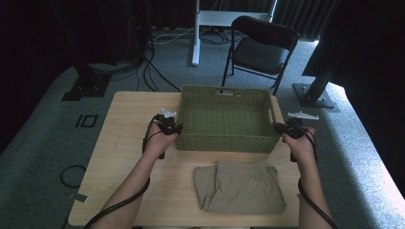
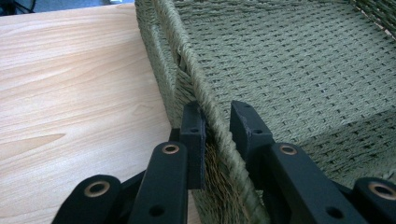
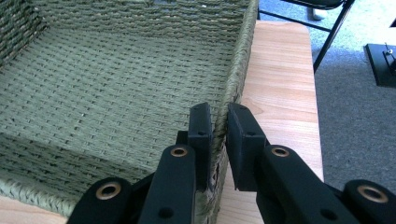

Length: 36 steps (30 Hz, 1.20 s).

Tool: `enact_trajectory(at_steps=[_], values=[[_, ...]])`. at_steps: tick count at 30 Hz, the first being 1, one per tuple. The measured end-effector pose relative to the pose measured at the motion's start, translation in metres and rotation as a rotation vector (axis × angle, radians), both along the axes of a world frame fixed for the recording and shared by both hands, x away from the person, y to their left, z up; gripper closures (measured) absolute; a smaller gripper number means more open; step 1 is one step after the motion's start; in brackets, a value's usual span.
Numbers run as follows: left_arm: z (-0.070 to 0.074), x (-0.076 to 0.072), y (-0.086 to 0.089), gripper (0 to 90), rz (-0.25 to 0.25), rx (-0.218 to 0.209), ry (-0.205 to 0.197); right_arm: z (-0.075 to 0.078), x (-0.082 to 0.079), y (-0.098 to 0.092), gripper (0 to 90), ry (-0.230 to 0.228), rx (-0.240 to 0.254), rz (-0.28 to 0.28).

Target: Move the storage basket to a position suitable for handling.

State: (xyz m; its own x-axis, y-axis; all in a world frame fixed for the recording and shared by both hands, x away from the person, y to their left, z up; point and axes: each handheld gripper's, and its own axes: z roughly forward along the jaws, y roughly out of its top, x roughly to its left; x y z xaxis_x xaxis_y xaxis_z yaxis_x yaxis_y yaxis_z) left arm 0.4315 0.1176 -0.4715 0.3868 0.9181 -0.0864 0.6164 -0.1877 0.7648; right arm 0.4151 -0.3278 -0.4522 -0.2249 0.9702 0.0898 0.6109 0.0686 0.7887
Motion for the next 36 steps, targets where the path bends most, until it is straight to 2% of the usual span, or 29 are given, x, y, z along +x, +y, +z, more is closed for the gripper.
enact_trajectory(at_steps=[5, 7, 10, 12, 16, 19, 24, 28, 30, 31, 33, 34, 36], values=[[0.001, -0.002, 0.008, 76.5, 0.000, 0.001, 0.006, -0.001, 0.005, 0.005, 80.5, 0.001, 0.018, 0.006], [0.000, -0.002, 0.012, 76.0, 0.001, -0.013, 0.012, -0.001, 0.005, 0.007, 80.4, 0.002, 0.031, 0.010], [0.001, -0.002, 0.011, 75.9, -0.001, 0.001, 0.012, -0.001, 0.005, 0.008, 80.5, 0.001, 0.023, 0.009], [0.000, -0.003, 0.012, 75.9, 0.003, -0.017, 0.012, -0.001, 0.004, 0.009, 80.6, 0.002, 0.026, 0.002], [0.000, -0.009, 0.013, 75.3, -0.010, -0.010, 0.008, -0.001, 0.000, 0.010, 80.8, 0.005, 0.033, -0.008], [0.000, -0.009, 0.014, 74.5, -0.014, -0.023, 0.012, -0.002, 0.000, 0.010, 80.4, 0.009, 0.034, -0.012], [0.000, -0.007, 0.015, 73.3, -0.027, -0.025, 0.011, -0.001, 0.000, 0.012, 79.5, 0.013, 0.006, -0.006], [0.001, -0.005, 0.018, 71.6, -0.041, -0.034, 0.020, -0.001, -0.001, 0.012, 76.9, 0.014, 0.021, -0.006], [0.003, -0.004, 0.020, 71.3, -0.038, -0.057, 0.014, 0.000, -0.002, 0.012, 72.4, -0.004, 0.028, 0.001], [0.004, -0.003, 0.021, 67.7, -0.047, -0.065, 0.006, 0.002, -0.002, 0.013, 71.2, -0.014, 0.027, 0.005], [0.006, -0.003, 0.022, 66.2, -0.044, -0.078, -0.007, 0.004, -0.003, 0.013, 70.7, -0.020, 0.023, 0.008], [0.008, -0.003, 0.021, 58.9, -0.062, -0.079, -0.025, 0.007, -0.004, 0.014, 68.1, -0.038, 0.024, 0.005], [0.014, -0.004, 0.020, 51.3, -0.079, -0.070, -0.043, 0.011, -0.005, 0.013, 62.1, -0.068, 0.028, 0.009]])
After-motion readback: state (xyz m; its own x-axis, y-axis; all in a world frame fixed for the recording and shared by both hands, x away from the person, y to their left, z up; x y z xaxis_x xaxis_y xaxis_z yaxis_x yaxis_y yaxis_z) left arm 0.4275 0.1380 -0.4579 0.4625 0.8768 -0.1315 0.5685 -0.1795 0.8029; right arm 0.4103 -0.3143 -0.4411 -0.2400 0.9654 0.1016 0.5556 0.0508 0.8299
